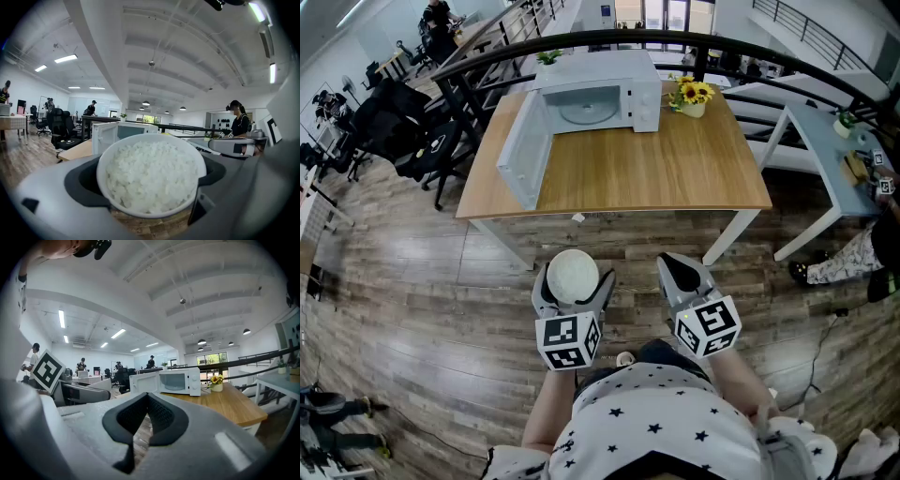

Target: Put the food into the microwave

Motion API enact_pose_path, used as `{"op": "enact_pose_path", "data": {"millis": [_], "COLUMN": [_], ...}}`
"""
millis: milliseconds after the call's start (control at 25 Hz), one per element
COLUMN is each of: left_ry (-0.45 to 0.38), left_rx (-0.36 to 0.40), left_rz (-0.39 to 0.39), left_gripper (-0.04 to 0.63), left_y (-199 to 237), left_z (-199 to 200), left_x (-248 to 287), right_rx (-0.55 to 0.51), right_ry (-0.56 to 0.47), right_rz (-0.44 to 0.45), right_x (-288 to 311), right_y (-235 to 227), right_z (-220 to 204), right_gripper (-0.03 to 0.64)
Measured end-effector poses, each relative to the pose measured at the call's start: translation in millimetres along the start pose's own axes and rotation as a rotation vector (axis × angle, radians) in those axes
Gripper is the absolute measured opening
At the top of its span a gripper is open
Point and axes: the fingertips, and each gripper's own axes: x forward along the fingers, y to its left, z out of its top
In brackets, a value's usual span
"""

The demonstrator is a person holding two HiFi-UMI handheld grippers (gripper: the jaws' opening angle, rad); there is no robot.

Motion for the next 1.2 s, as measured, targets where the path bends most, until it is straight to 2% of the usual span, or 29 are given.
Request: {"op": "enact_pose_path", "data": {"millis": [520, 800, 1200], "left_ry": [-0.001, -0.001, 0.006], "left_rx": [0.000, -0.004, -0.014], "left_rz": [-0.001, -0.003, 0.002], "left_gripper": [0.541, 0.541, 0.541], "left_y": [8, 13, 26], "left_z": [0, 1, -2], "left_x": [-1, -4, 8], "right_rx": [-0.009, 0.029, 0.037], "right_ry": [0.003, -0.020, 0.014], "right_rz": [0.006, 0.015, 0.025], "right_x": [6, 8, 23], "right_y": [7, 13, 13], "right_z": [0, 4, -7], "right_gripper": [0.005, 0.006, 0.006]}}
